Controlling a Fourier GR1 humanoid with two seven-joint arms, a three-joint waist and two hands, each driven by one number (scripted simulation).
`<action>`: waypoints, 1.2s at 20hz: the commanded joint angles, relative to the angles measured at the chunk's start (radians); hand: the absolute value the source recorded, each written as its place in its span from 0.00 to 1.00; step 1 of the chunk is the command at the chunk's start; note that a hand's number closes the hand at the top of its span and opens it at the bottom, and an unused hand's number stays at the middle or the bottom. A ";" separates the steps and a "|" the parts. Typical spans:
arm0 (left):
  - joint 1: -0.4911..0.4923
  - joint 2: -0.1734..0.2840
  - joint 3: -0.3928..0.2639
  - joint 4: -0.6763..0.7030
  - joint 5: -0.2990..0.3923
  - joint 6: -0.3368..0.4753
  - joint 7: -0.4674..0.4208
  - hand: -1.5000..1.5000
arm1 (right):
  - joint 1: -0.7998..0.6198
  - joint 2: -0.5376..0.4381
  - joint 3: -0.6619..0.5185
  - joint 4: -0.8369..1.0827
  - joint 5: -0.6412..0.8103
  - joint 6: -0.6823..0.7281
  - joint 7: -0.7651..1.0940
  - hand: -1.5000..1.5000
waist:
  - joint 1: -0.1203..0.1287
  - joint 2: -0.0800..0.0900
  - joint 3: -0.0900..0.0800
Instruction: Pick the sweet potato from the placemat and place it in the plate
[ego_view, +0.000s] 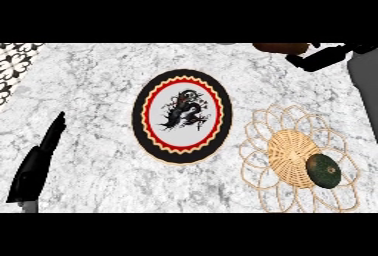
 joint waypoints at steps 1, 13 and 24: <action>0.017 -0.007 -0.009 -0.031 -0.013 -0.001 0.047 0.50 | -0.065 0.040 0.009 0.068 -0.015 0.051 -0.084 1.00 | -0.020 -0.007 -0.001; 0.053 0.000 0.035 -0.058 -0.003 -0.024 0.033 0.50 | -0.139 0.344 0.099 -0.119 -0.027 0.135 0.308 1.00 | -0.041 -0.017 -0.002; 0.040 -0.020 0.040 -0.002 -0.020 -0.032 -0.014 0.50 | -0.090 0.480 0.369 -0.040 -0.047 0.014 0.441 1.00 | -0.022 -0.012 -0.002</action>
